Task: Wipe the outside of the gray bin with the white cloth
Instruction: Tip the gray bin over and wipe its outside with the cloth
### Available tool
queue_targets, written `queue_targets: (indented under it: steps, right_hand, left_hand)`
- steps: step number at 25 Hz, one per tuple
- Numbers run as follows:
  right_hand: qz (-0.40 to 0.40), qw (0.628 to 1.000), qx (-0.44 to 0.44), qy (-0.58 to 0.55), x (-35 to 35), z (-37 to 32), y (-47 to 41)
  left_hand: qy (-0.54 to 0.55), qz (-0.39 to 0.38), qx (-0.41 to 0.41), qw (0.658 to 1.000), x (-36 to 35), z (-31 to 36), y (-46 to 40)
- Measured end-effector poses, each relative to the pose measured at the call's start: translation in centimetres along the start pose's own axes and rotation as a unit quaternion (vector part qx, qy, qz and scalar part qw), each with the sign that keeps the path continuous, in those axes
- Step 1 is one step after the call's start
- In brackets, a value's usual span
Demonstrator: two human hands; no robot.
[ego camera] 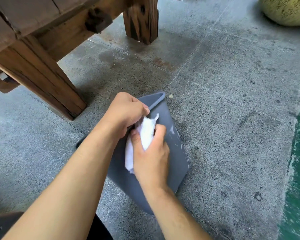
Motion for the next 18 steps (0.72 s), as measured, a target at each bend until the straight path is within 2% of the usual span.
queue_targets:
  steps: [4, 8, 11, 14, 16, 18]
  right_hand:
    - [0.069, 0.997, 0.027, 0.029, 2.0, 2.8, -3.7]
    - [0.127, 0.982, -0.089, 0.108, 6.0, 10.9, -7.9]
    - [0.102, 0.955, -0.202, 0.192, 9.6, 17.9, -7.1]
    - [0.086, 0.94, -0.273, 0.188, 12.8, 21.1, -5.2]
    - [0.139, 0.955, -0.225, 0.134, 13.7, 18.4, -5.5]
    - [0.188, 0.974, -0.12, 0.043, 12.8, 12.4, -5.3]
  left_hand:
    - [-0.015, 0.024, -0.002, 1.0, 0.6, -0.6, 0.1]
    - [-0.035, 0.056, 0.017, 0.998, 2.2, -2.2, 0.2]
    - [-0.046, 0.056, 0.022, 0.997, 2.5, -2.6, 0.2]
    - [-0.059, 0.019, 0.01, 0.998, 1.7, -2.2, 0.4]
    - [-0.071, 0.004, -0.006, 0.997, 1.1, -1.6, 0.4]
    - [-0.074, 0.011, -0.015, 0.997, 0.9, -1.2, 0.4]
Point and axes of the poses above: each hand's wrist, its own y-axis away from the middle knuckle, its own x-axis out of the back of the hand, z = x × y, the point moved 9 cm from there along -y, towards the middle knuckle, and after that the axes turned 14 degrees about -y, right-handed, at the moved point
